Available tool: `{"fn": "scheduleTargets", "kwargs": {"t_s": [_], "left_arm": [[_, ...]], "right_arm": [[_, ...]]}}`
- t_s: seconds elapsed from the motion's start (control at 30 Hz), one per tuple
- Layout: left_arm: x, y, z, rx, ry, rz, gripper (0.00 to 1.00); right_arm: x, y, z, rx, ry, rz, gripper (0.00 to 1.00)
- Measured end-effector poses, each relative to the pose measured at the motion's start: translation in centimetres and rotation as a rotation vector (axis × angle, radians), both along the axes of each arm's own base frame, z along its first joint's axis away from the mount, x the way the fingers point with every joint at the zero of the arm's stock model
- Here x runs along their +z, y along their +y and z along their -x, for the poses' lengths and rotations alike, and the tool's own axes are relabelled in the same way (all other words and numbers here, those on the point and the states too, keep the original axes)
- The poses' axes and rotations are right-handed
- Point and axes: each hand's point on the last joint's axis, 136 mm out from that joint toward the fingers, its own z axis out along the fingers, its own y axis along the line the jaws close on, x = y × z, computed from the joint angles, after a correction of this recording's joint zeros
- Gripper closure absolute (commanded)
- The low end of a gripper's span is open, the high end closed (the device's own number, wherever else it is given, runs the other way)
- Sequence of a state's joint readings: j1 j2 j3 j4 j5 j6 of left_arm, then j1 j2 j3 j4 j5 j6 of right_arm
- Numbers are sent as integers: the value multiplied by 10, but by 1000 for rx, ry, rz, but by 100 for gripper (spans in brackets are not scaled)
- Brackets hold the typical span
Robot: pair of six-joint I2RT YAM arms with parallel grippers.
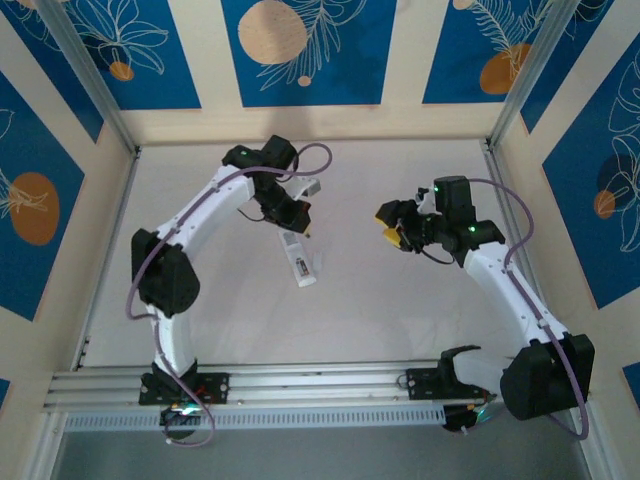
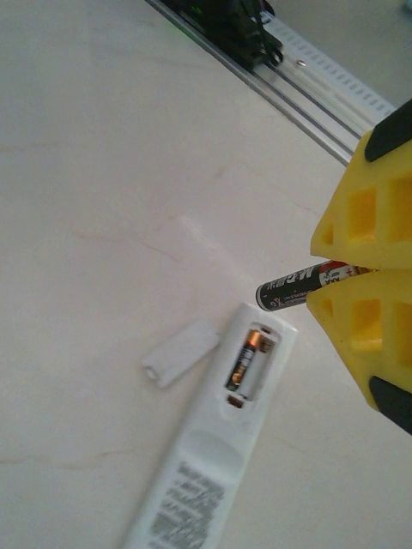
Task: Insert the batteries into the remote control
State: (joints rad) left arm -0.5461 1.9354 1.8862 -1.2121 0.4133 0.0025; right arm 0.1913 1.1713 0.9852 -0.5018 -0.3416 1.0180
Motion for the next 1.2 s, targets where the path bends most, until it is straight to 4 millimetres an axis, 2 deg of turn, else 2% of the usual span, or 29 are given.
{"fn": "scheduleTargets", "kwargs": {"t_s": [0.17,0.37,0.57,0.83,1.2], "left_arm": [[-22,7,0,-11,36,-70,100],[-42,13,-2,-10,52,-130,100],[-61,11,8,-21,108,-132,100],[-89,9,11,-28,161,-146,100],[-107,11,26,-39,215,-160,100]], "right_arm": [[-9,0,1,15,21,22,29],[-16,-2,5,9,46,37,24],[-25,3,8,27,72,39,24],[-32,8,9,47,99,35,24],[-33,10,8,50,101,29,24]]}}
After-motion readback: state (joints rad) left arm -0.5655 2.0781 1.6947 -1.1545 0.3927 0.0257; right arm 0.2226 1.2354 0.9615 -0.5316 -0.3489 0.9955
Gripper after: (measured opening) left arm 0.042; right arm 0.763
